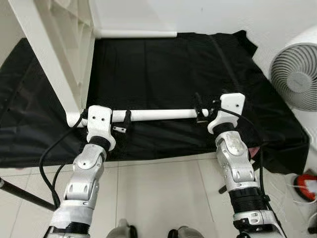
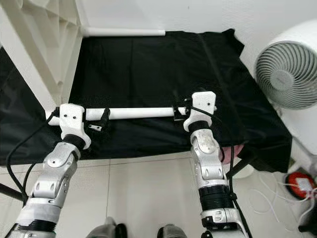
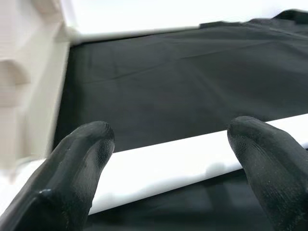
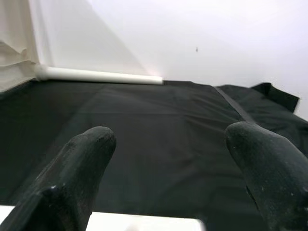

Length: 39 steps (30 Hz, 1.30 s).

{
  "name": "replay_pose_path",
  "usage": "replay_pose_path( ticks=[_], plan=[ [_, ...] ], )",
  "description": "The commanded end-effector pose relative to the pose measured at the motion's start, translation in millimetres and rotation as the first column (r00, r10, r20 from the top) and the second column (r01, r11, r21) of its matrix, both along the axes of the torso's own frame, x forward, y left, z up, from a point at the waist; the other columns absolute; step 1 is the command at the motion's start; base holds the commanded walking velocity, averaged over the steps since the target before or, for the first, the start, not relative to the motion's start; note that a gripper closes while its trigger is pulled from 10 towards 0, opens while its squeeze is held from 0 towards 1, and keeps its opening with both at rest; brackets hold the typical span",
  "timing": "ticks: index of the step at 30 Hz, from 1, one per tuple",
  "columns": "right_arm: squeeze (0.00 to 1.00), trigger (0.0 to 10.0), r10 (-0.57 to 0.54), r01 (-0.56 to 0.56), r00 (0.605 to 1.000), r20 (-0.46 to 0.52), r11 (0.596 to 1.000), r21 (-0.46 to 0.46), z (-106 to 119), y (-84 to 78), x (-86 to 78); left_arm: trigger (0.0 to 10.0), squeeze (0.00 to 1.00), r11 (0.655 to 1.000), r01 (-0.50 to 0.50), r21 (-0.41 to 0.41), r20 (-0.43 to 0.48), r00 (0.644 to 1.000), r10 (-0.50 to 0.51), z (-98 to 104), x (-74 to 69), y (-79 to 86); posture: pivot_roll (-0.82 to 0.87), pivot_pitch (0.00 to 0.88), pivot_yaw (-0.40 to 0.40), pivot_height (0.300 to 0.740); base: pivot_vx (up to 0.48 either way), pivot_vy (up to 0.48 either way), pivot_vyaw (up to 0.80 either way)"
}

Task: Building children table

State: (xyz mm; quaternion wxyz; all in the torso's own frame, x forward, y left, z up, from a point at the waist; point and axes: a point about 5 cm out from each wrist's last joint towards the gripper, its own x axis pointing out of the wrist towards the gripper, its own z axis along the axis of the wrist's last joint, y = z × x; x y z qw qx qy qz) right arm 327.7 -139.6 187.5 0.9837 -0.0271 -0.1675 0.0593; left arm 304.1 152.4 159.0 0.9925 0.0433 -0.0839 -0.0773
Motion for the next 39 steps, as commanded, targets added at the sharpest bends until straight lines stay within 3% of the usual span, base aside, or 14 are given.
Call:
replay_pose_path(
  ticks=[1,10,22,39],
  plan=[
    [0.0,10.0,-0.008,0.008,1.0,-0.013,1.0,-0.007,-2.7,-3.7,-0.3,10.0,0.0,1.0,-0.013,-0.005,0.009,1.0,0.013,0.1,-1.5,-1.8,-0.07,0.123,0.0,0.74,0.0,0.0,0.0],
    [0.0,10.0,-0.012,0.012,1.0,-0.011,1.0,-0.026,-2.2,-4.8,1.2,10.0,0.0,1.0,-0.008,0.02,0.009,1.0,0.008,-0.6,-3.1,0.1,-0.06,0.113,0.004,0.74,0.0,0.0,0.0],
    [0.0,10.0,-0.014,0.013,1.0,-0.019,0.998,-0.062,-3.8,-5.7,2.9,10.0,0.0,0.999,-0.016,0.047,0.007,1.0,0.016,-0.2,-3.2,3.9,-0.06,0.096,0.004,0.74,0.0,0.0,0.75],
    [0.0,10.0,-0.051,0.049,0.998,-0.042,0.998,-0.048,-5.7,-8.9,5.2,10.0,0.0,0.998,0.019,0.054,0.009,1.0,-0.019,-2.2,-5.6,3.3,-0.06,0.085,0.002,0.74,0.0,0.0,0.0]
  ],
)
